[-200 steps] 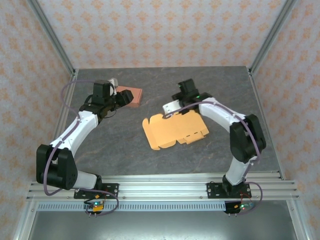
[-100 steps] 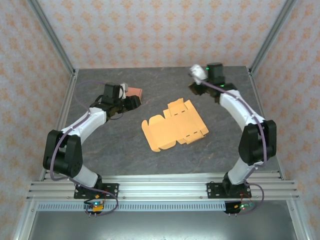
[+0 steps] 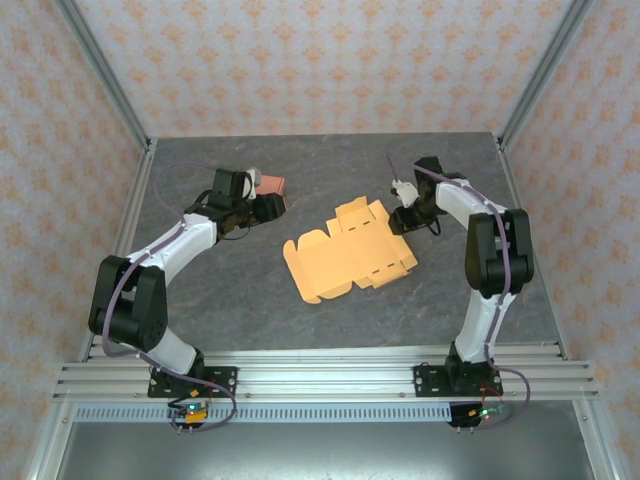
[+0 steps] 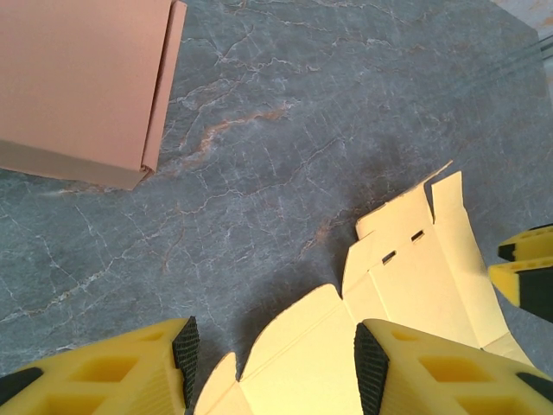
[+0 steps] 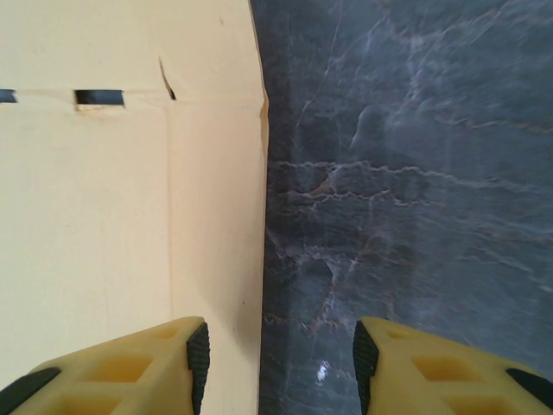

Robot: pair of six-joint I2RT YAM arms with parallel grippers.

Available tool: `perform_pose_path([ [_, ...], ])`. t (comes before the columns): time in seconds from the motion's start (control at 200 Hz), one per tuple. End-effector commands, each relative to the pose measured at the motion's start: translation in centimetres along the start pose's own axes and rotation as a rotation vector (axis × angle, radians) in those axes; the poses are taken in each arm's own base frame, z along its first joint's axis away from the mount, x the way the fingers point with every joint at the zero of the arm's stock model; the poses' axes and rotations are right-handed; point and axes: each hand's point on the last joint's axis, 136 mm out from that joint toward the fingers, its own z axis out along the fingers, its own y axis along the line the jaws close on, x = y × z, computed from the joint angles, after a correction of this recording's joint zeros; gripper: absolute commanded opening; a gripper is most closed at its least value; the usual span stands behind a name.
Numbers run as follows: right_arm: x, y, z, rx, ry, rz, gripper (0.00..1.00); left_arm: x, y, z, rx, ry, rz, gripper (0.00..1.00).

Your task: Fold the paper box

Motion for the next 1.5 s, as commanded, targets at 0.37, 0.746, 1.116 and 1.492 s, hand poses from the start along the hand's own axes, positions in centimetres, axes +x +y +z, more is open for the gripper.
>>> perform_pose_path([
  [0.37,-1.3,4.4,0.3,-0.19,-0.028,-0.102,0.02,-0.9,0.1,-0.8,-0.025,-0.043,0.001,0.54],
  [0.746,-0.1,5.3,0.6,-0.285,0.089,-0.058,0.37,-0.7,0.2,-0.9,-0.026,-0.036,0.004,0.54],
  [1.116,-0.2,4.8,1.6,-0.258,0.082,-0.055,0.3,-0.9,0.2,-1.0,-0.029,-0.038,0.002,0.54],
  [1.492,-1.1,6.6,-0.1,-0.287,0.009,-0.209,0.0,-1.2,-0.3,-1.5,-0.009,-0.049,-0.02,0.54],
])
